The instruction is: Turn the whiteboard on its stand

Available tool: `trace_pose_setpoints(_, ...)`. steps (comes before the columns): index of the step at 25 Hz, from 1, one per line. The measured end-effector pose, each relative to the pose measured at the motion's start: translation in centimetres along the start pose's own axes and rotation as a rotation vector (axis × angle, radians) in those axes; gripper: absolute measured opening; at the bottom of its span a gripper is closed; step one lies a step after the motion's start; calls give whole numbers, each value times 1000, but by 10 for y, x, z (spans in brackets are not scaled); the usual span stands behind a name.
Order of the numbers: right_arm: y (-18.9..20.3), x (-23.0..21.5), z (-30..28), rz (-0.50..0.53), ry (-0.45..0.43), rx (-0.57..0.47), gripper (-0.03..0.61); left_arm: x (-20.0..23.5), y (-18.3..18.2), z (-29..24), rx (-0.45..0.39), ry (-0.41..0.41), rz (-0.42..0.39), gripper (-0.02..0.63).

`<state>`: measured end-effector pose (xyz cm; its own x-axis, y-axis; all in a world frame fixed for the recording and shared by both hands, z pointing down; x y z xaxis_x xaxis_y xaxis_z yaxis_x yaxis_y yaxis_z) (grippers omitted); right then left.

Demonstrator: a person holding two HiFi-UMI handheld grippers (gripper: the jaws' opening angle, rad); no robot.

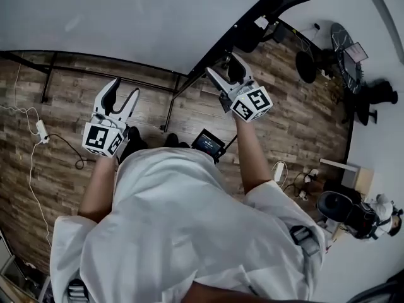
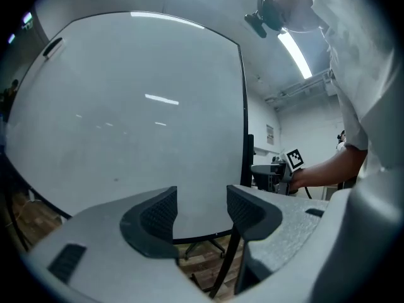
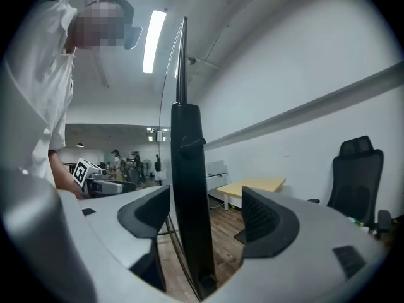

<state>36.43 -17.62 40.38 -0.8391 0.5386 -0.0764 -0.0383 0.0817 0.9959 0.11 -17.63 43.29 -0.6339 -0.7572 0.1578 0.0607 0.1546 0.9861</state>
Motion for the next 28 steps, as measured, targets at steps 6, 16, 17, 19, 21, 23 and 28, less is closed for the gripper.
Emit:
trace_pose_setpoints(6,0,-5,-21,2,-181,20,334,-13,-2,19,-24,-120,-7,230)
trace_pose_setpoints(16,4,17,-47,37,-335,46,333,-37,14,51,-37,-230,2,230)
trace_pose_setpoints(17,6,19,-48,44,-339,55,332,-38,14,54,-39,-237,1,230)
trace_pose_setpoints(19,7,22,-50,51,-344,66,326,-40,14,58,-44,-249,-1,230)
trace_pose_setpoints(21,8,24,-51,52,-343,68,297,-41,14,61,-48,-259,-2,230)
trace_pose_setpoints(23,7,25,-51,50,-335,68,281,-43,14,63,-51,-263,-2,230)
trace_pose_setpoints(28,7,23,-53,49,-313,75,215,-48,16,63,-46,-258,-6,230)
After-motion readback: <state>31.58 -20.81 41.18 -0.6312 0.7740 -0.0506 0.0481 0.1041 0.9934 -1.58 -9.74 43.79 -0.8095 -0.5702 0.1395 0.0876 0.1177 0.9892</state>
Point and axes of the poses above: the fingertips, and each gripper's own axes: z backward along the fingers, x to its left, y out of its underside, the point moved 9 cm from there along z, backward along the fingers, and after that the axes turned 1 degree about z, right-handed, at the moved point
